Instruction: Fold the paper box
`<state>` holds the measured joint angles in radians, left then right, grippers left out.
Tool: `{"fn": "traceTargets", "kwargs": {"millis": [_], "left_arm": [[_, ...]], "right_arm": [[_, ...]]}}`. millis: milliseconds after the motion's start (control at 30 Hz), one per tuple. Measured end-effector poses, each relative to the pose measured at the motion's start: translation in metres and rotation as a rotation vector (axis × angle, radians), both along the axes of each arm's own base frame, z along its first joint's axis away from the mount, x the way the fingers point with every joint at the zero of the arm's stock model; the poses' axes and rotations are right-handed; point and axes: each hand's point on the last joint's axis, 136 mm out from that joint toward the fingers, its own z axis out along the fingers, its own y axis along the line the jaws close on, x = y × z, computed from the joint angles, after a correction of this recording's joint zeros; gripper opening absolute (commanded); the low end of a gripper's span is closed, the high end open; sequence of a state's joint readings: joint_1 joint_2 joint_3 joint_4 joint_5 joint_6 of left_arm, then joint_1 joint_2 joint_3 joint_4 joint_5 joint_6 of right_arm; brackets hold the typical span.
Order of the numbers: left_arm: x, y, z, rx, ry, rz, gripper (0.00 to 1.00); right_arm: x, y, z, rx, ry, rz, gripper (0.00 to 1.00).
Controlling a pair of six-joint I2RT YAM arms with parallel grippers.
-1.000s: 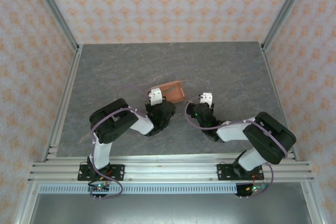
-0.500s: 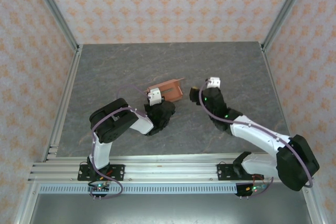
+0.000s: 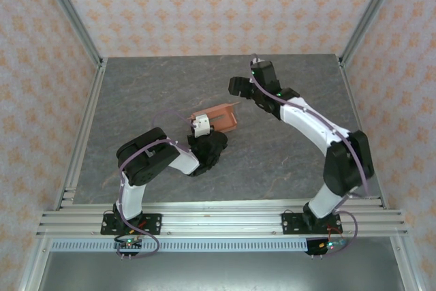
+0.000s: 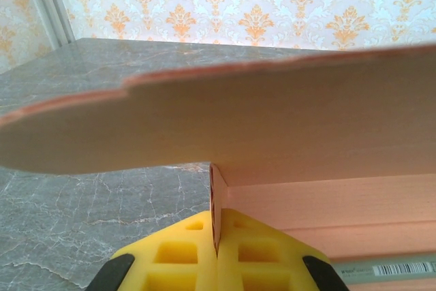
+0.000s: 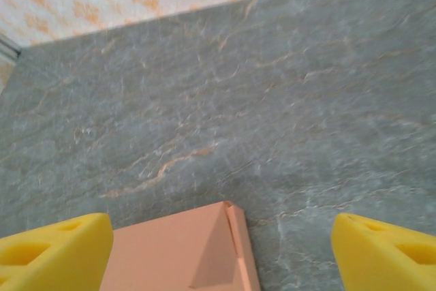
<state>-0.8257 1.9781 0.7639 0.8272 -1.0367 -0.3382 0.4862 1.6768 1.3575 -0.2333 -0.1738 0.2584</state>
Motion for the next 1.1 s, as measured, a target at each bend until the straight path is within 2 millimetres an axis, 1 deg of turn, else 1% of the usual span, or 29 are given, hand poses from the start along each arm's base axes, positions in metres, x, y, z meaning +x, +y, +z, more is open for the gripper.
{"fn": "traceTargets", "kwargs": {"millis": [133,200,300,400,633,800,1100], "left_arm": [[0.0,0.0,0.0,0.0,0.0,0.0,0.0],[0.0,0.0,0.0,0.0,0.0,0.0,0.0],[0.0,0.0,0.0,0.0,0.0,0.0,0.0],[0.0,0.0,0.0,0.0,0.0,0.0,0.0],[0.0,0.0,-0.003,0.015,0.012,-0.005,0.0],[-0.003,-0.001,-0.007,0.038,0.03,-0.013,0.0],[-0.009,-0.001,-0.014,0.065,0.055,-0.031,0.12]], "right_arm": [[0.009,0.017,-0.026,-0.021,0.087,0.032,0.81],[0.007,0.023,-0.039,-0.036,0.122,0.047,0.8],[-0.002,0.028,-0.056,-0.057,0.172,0.067,0.78],[-0.009,0.029,-0.066,-0.064,0.197,0.078,0.76],[-0.024,0.023,-0.097,-0.072,0.266,0.066,0.71],[-0.028,0.023,-0.106,-0.048,0.275,0.056,0.68],[-0.029,0.024,-0.111,-0.016,0.264,0.044,0.64]]}}
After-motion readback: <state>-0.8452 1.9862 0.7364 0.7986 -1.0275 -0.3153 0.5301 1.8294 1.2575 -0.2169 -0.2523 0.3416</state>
